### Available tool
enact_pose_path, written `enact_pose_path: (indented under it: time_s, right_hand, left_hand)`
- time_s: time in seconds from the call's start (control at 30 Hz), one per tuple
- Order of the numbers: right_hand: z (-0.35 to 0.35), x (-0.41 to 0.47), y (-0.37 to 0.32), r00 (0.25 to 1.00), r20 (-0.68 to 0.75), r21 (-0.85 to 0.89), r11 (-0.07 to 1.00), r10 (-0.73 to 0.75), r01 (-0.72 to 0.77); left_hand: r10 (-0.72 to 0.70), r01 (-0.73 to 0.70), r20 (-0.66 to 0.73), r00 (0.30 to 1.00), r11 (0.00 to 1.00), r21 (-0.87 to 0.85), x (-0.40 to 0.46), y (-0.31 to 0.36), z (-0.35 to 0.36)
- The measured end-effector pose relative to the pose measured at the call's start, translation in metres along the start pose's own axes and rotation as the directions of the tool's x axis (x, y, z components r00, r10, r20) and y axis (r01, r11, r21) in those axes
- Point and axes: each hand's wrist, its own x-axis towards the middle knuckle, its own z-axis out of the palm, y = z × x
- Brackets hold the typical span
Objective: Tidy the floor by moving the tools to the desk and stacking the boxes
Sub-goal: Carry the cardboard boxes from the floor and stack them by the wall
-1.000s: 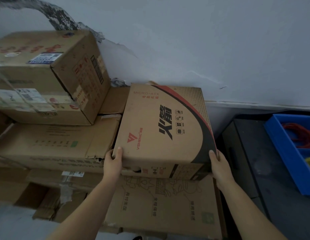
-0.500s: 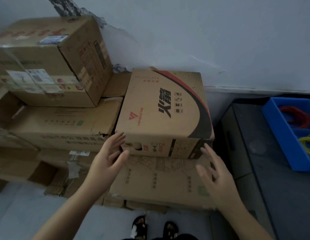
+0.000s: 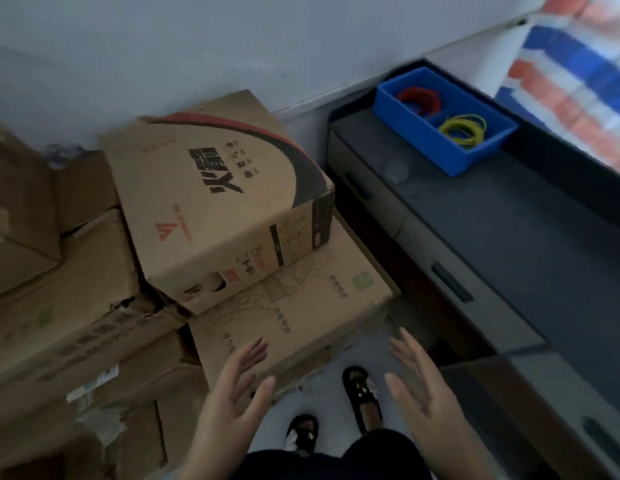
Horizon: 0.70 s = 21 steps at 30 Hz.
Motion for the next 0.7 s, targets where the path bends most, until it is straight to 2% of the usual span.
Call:
enact_pose_path:
  time_s: [0.17,0.3,0.4,0.5,0.7]
  right_hand:
    - [0.032,-0.083,0.035,0.959,-0.285,0.028,1.000,-0.001,0.009]
    - [0.044,-0.155,0.050,0.857,-0.515,0.072,0.997,0.027,0.012]
    - [0.050,-0.206,0.064,0.731,-0.679,0.130,0.991,0.071,0.024]
    - [0.058,-0.262,0.082,0.573,-0.805,0.210,0.977,0.152,0.035]
    - [0.085,-0.396,0.128,0.253,-0.933,0.276,0.960,0.257,0.041]
  left_hand:
    - [0.056,-0.080,0.280,0.958,0.994,0.075,-0.016,-0.018,-0.012]
    - [0.060,-0.133,0.512,0.857,0.985,0.107,-0.033,-0.019,-0.003]
    - [0.068,-0.189,0.656,0.752,0.975,0.115,-0.049,-0.016,0.017]
    - [0.086,-0.272,0.770,0.632,0.955,0.116,-0.079,-0.021,0.044]
    - [0.099,-0.428,0.923,0.373,0.901,0.076,-0.180,-0.043,0.104]
